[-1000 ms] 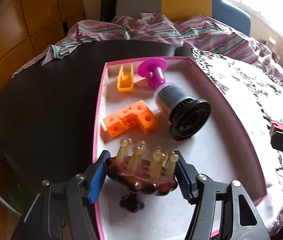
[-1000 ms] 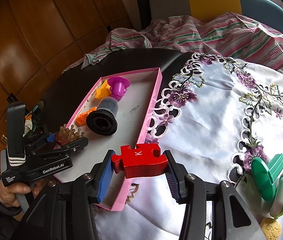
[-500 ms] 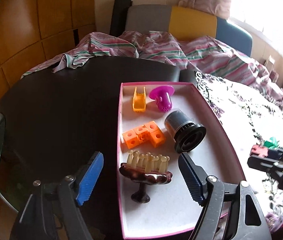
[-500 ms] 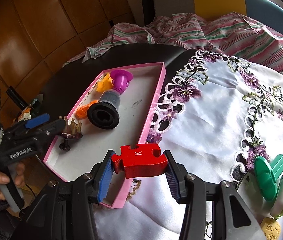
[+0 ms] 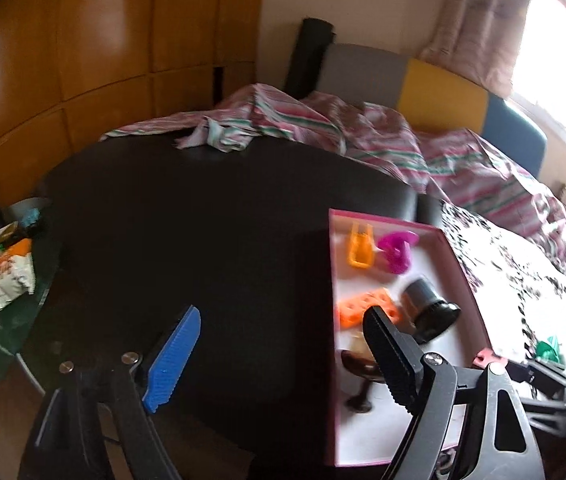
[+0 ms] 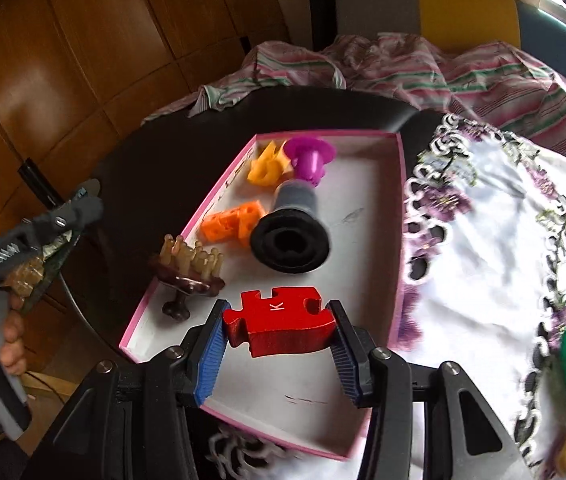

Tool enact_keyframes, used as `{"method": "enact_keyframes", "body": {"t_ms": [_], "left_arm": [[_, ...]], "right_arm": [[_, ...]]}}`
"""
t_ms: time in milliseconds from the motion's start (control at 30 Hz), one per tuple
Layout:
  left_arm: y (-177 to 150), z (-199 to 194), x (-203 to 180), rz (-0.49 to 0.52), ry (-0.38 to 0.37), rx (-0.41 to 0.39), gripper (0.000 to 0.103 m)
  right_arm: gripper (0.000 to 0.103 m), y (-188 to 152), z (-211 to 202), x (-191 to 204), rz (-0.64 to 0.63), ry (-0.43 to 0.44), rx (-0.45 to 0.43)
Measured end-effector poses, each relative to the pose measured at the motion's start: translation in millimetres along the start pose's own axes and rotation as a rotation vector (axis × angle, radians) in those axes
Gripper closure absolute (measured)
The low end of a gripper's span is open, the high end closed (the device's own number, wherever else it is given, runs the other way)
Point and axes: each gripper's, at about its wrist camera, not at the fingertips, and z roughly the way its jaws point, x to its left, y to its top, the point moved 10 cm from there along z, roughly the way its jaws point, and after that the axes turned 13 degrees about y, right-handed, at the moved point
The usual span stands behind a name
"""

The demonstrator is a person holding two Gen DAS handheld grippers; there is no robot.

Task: Organize rigid objects
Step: 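Lower the brown peg toy into the tray and open the left tool, then lower the red puzzle piece into the tray and open the right tool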

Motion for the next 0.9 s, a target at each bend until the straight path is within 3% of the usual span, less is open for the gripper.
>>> {"method": "enact_keyframes", "body": {"t_ms": [400,900], "left_arm": [[3,-5,61,-0.070,0.094,-0.030,0.018],[6,-11,68,-0.065,0.113,-0.061,0.018]], "right_arm": [[0.055,-13,51,28,-0.013,0.002,0.059],[0.054,-20,61,45,-0.010,0.050,0.075]]}}
